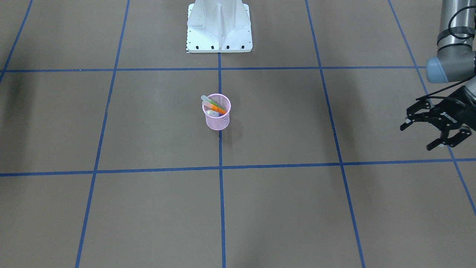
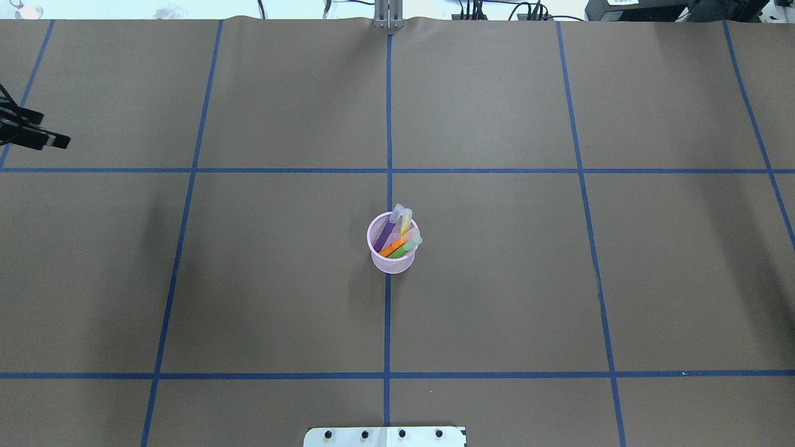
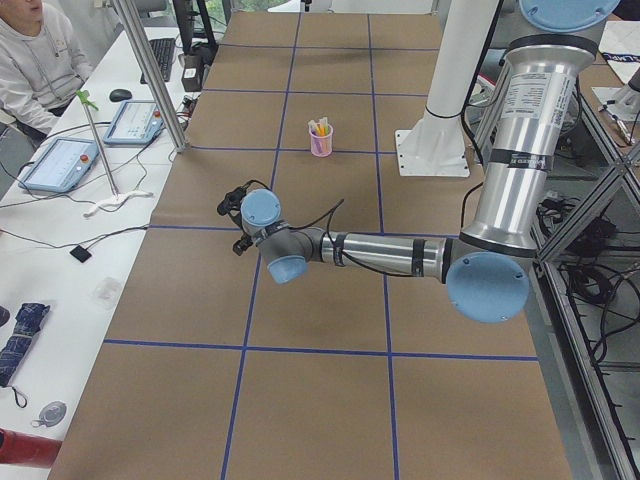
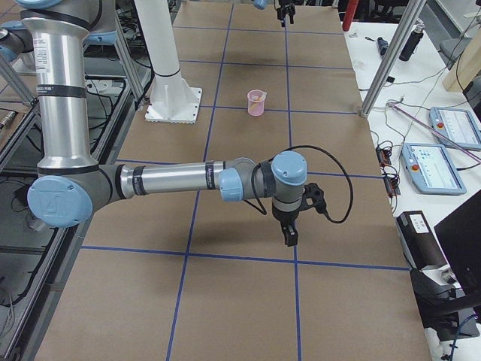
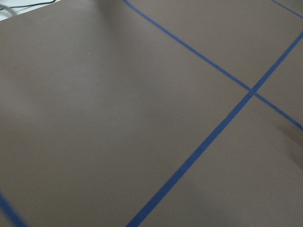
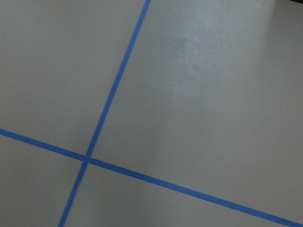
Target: Collect pens into pen holder
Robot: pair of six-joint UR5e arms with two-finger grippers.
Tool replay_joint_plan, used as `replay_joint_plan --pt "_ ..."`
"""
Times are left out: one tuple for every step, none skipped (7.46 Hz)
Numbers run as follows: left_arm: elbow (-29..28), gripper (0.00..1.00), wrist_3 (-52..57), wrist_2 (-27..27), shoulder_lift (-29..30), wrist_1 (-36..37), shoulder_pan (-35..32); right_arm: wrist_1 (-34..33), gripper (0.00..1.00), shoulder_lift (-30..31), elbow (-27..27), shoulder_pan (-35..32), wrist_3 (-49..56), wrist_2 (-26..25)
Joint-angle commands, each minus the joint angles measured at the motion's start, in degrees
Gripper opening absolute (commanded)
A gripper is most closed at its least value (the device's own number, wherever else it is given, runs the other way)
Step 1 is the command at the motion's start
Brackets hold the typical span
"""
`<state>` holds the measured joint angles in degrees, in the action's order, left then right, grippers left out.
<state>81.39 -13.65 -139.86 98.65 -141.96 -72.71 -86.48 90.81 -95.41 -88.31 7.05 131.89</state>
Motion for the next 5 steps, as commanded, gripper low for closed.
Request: replay_joint_plan --pt "0.0 0.99 17.7 -0.2 -0.6 16.1 -7.9 0.2 1.0 5.3 0.0 -2.2 0.3 -0.1" --pt "0.6 0.99 26.6 -0.3 -0.6 24.8 -12.7 0.1 1.0 5.6 0.1 -2.3 0.2 -0.1" --pt "2.7 1.0 30.2 0.2 -0.6 33.6 -15.4 0.1 1.0 5.3 0.6 -2.3 0.2 -0.1" --pt "4.9 1.0 30.4 0.5 -0.6 39.5 -17.4 0.1 1.0 5.3 1.3 -2.3 -0.1 0.0" --pt "5.1 1.0 29.9 2.9 -5.0 40.5 -19.0 0.1 1.0 5.3 1.4 -2.3 -0.1 0.2"
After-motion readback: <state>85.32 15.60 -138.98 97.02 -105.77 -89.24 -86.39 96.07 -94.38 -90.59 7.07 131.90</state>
